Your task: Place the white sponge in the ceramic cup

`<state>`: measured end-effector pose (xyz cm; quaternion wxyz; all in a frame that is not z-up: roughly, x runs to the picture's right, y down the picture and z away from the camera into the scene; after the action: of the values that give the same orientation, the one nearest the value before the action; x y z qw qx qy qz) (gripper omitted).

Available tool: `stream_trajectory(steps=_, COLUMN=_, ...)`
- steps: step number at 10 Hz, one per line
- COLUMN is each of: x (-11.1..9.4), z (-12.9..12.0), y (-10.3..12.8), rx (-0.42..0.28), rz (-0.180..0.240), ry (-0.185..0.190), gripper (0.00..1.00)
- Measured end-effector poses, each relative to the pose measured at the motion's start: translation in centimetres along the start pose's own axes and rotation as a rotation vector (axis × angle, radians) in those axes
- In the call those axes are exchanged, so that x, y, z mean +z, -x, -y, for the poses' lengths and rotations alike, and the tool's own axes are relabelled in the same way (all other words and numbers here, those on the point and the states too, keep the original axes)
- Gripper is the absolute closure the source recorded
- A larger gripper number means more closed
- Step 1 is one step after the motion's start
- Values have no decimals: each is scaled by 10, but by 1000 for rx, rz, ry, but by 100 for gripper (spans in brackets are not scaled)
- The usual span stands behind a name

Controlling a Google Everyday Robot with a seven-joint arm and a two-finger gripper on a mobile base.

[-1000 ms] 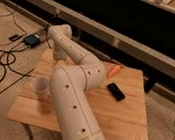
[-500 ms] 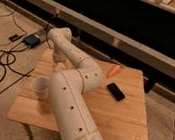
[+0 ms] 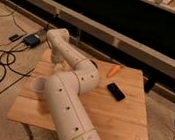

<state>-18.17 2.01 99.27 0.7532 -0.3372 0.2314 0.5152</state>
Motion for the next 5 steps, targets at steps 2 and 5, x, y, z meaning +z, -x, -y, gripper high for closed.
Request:
stream_trajectory(steps=2, x=0, z=2, y=-1, rx=1, rz=-5, ry=-8, gripper=100)
stream_trajectory(steps=5, x=-14, z=2, y=0, rx=-4, rz=6, ry=-12, gripper=100)
